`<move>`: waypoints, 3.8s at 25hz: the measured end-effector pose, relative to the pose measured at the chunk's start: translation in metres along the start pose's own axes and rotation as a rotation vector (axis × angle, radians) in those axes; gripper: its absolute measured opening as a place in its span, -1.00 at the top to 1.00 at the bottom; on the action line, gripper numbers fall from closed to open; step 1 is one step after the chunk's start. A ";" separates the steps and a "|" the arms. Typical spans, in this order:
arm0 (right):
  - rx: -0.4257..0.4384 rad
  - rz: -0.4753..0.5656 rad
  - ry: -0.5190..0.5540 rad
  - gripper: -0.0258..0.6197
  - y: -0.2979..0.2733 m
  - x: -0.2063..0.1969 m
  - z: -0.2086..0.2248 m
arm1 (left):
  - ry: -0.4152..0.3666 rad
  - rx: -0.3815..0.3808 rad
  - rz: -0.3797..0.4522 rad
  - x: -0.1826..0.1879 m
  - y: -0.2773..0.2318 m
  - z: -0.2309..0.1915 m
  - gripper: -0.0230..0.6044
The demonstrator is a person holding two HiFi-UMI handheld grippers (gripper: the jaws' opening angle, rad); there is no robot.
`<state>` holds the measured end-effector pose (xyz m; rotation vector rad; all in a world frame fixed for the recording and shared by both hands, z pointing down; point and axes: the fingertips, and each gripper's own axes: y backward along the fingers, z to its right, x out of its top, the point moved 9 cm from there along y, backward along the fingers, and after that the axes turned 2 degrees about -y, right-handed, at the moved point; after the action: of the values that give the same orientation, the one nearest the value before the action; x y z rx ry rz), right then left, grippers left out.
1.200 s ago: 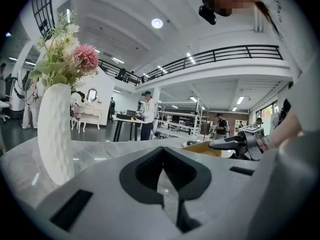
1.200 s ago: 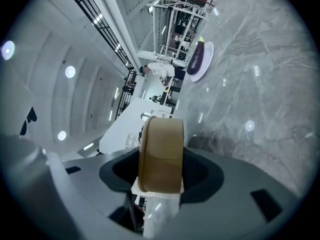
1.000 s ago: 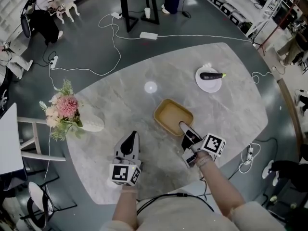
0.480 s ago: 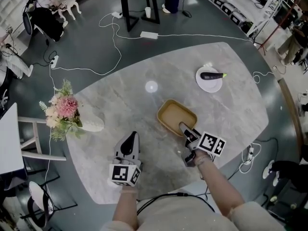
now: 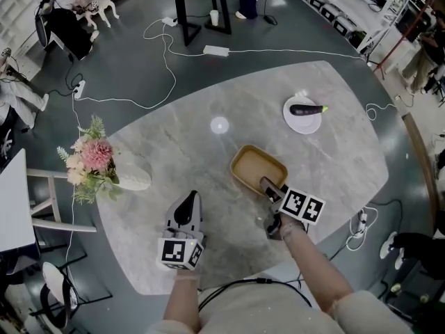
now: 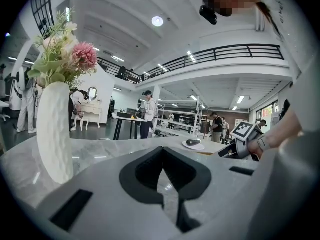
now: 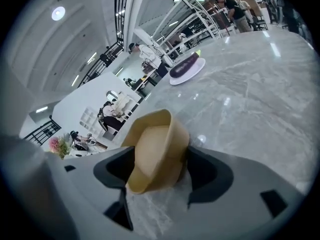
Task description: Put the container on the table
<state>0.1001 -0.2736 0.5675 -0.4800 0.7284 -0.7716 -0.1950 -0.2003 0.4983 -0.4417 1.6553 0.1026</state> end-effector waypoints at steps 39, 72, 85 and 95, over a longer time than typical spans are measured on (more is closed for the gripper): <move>0.107 0.108 0.263 0.47 0.062 0.011 0.006 | -0.029 -0.039 0.046 0.014 0.018 0.033 0.92; 0.265 0.294 0.705 0.90 0.153 0.004 -0.024 | -0.114 0.003 0.092 0.038 0.068 0.077 0.92; 0.311 0.413 0.827 0.90 0.187 -0.001 -0.036 | -0.141 -0.007 0.120 0.057 0.077 0.100 0.92; 0.333 0.460 0.850 0.90 0.207 0.000 -0.039 | -0.161 0.001 0.139 0.065 0.091 0.108 0.92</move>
<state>0.1648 -0.1477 0.4118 0.3546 1.4039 -0.6244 -0.1299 -0.0969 0.4024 -0.3088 1.5260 0.2353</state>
